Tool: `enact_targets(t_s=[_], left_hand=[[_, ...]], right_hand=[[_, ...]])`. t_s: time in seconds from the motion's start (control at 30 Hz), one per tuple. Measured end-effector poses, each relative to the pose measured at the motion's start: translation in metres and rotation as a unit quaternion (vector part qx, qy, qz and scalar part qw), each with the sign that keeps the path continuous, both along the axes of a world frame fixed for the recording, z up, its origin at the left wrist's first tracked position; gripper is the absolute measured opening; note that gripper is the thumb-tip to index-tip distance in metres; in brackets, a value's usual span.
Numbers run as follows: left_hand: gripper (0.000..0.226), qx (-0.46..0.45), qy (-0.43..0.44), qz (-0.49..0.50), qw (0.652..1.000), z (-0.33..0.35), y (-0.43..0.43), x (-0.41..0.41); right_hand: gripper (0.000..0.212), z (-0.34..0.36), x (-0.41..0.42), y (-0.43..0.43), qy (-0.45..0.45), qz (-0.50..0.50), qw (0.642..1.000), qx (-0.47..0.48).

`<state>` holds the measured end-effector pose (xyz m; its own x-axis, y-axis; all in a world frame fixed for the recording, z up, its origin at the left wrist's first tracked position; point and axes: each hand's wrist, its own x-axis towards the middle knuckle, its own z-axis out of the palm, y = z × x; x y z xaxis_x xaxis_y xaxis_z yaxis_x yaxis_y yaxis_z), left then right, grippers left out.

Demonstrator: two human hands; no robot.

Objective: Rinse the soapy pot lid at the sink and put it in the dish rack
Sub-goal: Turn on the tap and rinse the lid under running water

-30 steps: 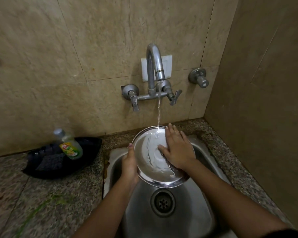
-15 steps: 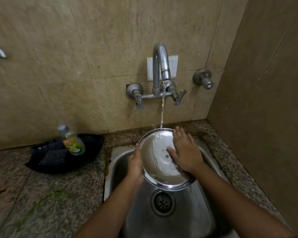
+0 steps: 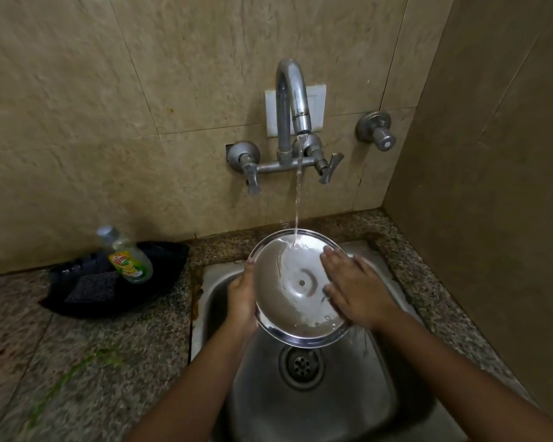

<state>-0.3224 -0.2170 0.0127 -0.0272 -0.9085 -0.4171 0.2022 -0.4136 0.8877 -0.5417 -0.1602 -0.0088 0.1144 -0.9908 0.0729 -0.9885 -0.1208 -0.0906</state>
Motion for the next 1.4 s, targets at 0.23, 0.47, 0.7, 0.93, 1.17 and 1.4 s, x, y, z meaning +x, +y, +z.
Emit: enact_targets(t_s=[0.23,0.47,0.7,0.93,1.17,1.4], left_hand=[[0.017,-0.042,0.006,-0.075,0.996,0.011,0.001,-0.003],[0.017,-0.121,-0.042,-0.129,0.983,0.019,-0.013,0.006],[0.021,-0.130,-0.046,-0.138,0.981,0.027,-0.019,0.003],[0.013,-0.159,-0.034,-0.110,0.980,0.027,-0.020,0.008],[0.021,-0.096,-0.041,-0.217,0.971,0.040,-0.030,0.012],[0.025,-0.144,-0.039,-0.261,0.954,0.051,-0.045,0.007]], right_hand=[[0.048,0.053,0.054,-0.087,-0.110,0.045,0.992,-0.036],[0.029,0.079,0.038,-0.096,-0.429,0.117,0.888,0.116],[0.023,0.077,0.033,-0.101,-0.481,0.058,0.869,0.096],[0.024,0.085,0.027,-0.100,-0.512,0.062,0.855,0.063],[0.014,0.075,0.012,-0.088,-0.617,-0.069,0.784,-0.002],[0.010,0.096,0.036,-0.097,-0.549,0.012,0.835,0.031]])
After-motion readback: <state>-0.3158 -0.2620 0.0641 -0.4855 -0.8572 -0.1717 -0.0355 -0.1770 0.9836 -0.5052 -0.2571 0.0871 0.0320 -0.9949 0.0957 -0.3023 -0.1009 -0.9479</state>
